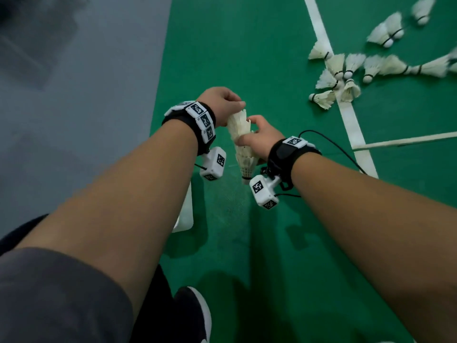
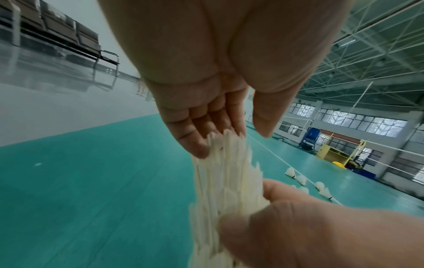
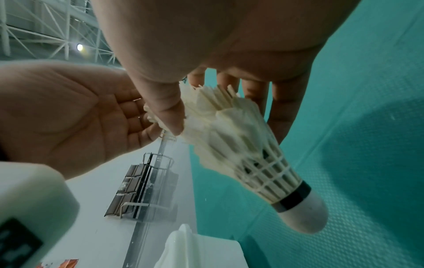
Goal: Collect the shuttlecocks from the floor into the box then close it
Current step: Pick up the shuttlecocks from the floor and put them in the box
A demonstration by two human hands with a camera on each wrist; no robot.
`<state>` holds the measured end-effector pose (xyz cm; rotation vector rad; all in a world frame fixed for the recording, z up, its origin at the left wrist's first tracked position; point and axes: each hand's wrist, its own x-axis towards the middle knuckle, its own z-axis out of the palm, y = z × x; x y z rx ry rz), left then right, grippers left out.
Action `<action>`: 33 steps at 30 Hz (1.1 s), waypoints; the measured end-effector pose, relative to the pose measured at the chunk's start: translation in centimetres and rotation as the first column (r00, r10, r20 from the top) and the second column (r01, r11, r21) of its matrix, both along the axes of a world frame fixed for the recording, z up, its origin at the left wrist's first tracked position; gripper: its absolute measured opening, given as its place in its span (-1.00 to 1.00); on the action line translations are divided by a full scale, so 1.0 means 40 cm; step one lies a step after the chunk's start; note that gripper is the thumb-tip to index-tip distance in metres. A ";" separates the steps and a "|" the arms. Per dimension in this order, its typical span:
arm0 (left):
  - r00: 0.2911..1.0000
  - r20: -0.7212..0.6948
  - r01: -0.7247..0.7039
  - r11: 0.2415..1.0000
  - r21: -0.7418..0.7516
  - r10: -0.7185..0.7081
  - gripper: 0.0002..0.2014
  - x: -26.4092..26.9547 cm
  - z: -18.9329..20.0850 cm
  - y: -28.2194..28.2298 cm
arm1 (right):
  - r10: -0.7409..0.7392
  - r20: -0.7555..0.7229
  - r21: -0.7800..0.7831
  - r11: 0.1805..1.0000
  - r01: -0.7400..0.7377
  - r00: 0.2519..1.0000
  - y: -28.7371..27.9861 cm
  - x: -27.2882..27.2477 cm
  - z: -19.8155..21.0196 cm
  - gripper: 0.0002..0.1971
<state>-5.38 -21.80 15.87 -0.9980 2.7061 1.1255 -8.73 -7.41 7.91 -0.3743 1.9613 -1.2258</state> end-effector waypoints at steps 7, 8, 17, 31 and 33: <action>0.998 0.062 0.017 0.998 -0.052 -0.014 -0.75 -0.012 0.123 -0.066 | -0.003 -0.023 -0.044 0.999 0.002 1.000 -0.042 0.024 0.051 -0.24; 0.997 0.076 0.027 0.997 -0.075 -0.021 -0.73 -0.005 0.129 -0.081 | 0.002 -0.019 -0.050 0.999 -0.003 1.000 -0.050 0.032 0.052 -0.23; 0.913 0.395 0.208 0.949 -0.239 -0.100 -0.75 0.146 0.140 -0.252 | 0.008 0.045 -0.050 0.999 -0.005 0.999 -0.152 0.139 0.042 -0.32; 0.651 0.726 0.623 0.703 -0.343 -0.223 -0.42 0.354 -0.145 -0.420 | 0.022 0.120 -0.016 1.000 -0.020 0.992 -0.287 0.272 -0.013 -0.39; 0.633 0.745 0.645 0.676 -0.357 -0.211 -0.34 0.365 -0.174 -0.433 | 0.024 0.119 -0.019 1.000 -0.022 0.993 -0.297 0.280 -0.016 -0.40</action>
